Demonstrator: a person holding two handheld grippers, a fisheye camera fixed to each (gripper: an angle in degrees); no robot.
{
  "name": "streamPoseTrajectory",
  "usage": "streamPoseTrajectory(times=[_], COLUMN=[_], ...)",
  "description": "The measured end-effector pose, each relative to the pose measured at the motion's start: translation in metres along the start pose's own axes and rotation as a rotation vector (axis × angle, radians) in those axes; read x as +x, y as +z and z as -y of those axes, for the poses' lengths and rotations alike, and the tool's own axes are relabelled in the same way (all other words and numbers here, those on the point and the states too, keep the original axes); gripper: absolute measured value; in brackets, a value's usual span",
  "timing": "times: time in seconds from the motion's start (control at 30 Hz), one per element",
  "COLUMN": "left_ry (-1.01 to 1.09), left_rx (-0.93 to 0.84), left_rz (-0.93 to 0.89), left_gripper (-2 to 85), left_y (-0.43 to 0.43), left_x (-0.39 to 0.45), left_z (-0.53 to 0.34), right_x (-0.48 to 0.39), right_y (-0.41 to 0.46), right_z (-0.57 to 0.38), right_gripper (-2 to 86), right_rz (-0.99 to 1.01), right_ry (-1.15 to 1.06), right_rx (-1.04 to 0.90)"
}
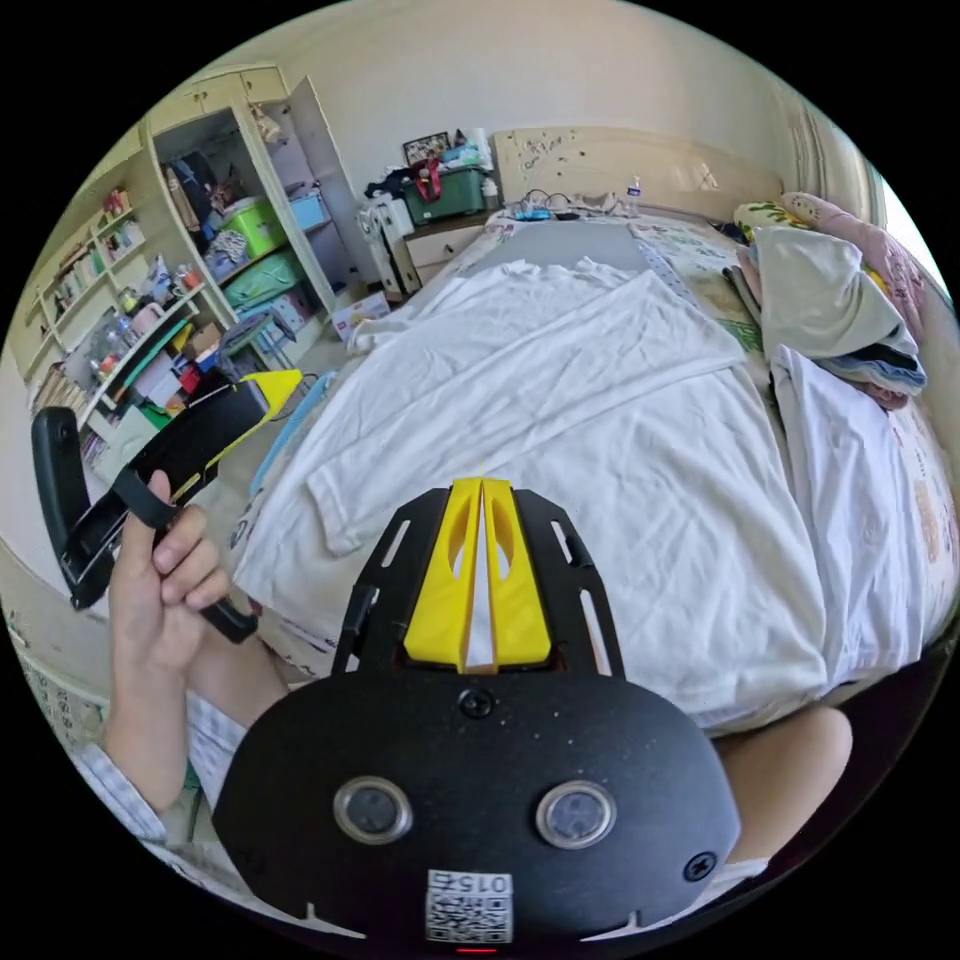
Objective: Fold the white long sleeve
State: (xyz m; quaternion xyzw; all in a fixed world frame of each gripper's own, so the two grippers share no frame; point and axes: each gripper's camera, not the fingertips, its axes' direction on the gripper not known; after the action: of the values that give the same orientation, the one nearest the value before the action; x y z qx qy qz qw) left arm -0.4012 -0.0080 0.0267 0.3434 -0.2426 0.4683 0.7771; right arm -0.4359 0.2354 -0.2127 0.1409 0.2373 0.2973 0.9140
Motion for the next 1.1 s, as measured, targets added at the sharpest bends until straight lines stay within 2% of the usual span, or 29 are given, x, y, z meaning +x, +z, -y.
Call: streamPoseTrajectory(times=[0.07,0.17,0.33,0.47,0.57,0.7,0.93,1.1], left_ry=[-0.216,-0.402,-0.379,-0.435,-0.402,-0.421,-0.512,-0.687], left_rx=[0.009,0.001,-0.027,-0.053,-0.062,-0.035,-0.092,-0.077], left_rz=[-0.008,0.027,0.179,0.163,0.196,0.104,0.038,-0.063], left_gripper=[-0.8,-0.9,-0.9,-0.9,-0.9,-0.9,-0.9,-0.9], left_y=[0.008,0.011,0.015,0.022,0.027,0.028,0.025,0.02], left_x=[-0.014,-0.026,-0.021,-0.036,-0.045,-0.055,-0.074,-0.096], left_z=[0.003,0.025,0.081,0.117,0.131,0.139,0.17,0.167], right_x=[-0.04,-0.089,-0.155,-0.205,-0.232,-0.274,-0.321,-0.344], right_y=[-0.013,-0.035,-0.058,-0.057,-0.062,-0.077,-0.123,-0.153], right_z=[0.023,0.062,0.133,0.181,0.207,0.229,0.283,0.304], right_gripper=[-0.4,-0.4,-0.5,-0.8,-0.9,-1.0,-0.8,-1.0], right_rz=[-0.081,-0.138,-0.248,-0.342,-0.371,-0.513,-0.588,-0.632], right_ry=[0.027,-0.007,-0.034,-0.024,-0.05,-0.129,-0.141,-0.125], right_rx=[-0.031,-0.017,-0.03,-0.098,-0.103,-0.084,-0.125,-0.082])
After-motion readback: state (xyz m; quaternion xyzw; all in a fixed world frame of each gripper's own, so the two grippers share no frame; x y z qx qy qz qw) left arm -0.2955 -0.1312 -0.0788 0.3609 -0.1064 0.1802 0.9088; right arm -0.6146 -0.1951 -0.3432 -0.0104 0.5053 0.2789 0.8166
